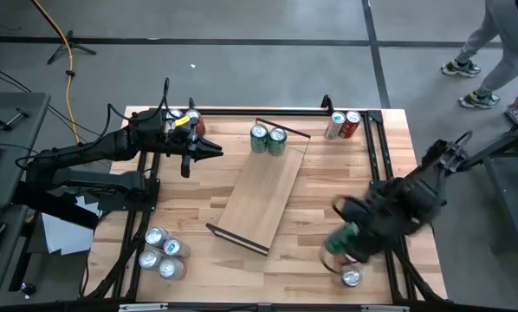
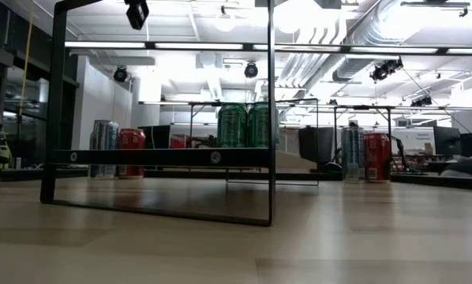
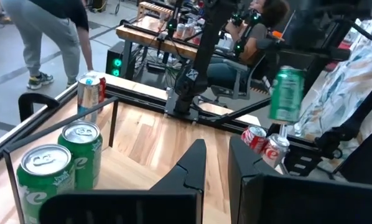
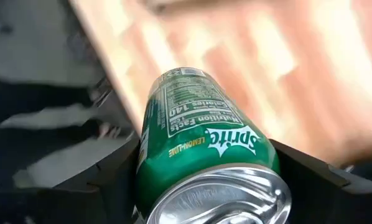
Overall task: Place canned beverage on shelf
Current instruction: Put the green soda can on the shelf aligned with the other green soda can
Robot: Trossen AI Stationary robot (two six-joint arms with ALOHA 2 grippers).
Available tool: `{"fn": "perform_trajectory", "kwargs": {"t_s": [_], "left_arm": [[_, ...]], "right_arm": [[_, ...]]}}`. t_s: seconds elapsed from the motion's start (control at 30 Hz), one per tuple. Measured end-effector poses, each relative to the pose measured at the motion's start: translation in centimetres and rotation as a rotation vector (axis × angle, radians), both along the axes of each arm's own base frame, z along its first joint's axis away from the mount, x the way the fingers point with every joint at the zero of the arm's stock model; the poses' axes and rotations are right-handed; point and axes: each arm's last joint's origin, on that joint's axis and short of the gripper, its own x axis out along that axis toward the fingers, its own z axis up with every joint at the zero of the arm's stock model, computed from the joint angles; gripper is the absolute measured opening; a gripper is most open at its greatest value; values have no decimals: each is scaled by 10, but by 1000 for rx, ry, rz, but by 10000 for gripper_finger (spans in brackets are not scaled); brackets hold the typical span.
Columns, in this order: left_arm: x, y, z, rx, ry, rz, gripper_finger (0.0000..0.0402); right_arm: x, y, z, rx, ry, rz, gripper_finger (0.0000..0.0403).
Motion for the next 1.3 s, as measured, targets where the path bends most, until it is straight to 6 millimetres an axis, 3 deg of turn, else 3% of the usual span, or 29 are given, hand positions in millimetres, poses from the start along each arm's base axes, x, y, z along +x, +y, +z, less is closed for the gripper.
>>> {"fn": "perform_trajectory", "kwargs": {"t_s": [0.17,0.37,0.57,0.7,1.03,1.3], "left_arm": [[0,0,0,61,0,-10,21],[2,-1,3,107,-38,-43,126],[17,-7,7,80,-123,-83,252],[39,-11,-4,38,-78,-111,303],[117,-12,-11,28,106,-97,322],[153,-8,-15,85,234,-115,322]], "right_arm": [[44,-30,-12,-117,-23,58,287],[89,-63,-20,-179,-114,139,287],[104,-97,-20,-253,-145,201,287],[107,-120,-17,-308,-162,263,287],[130,-162,-8,-433,-369,506,287],[138,-178,-10,-458,-418,597,287]]}}
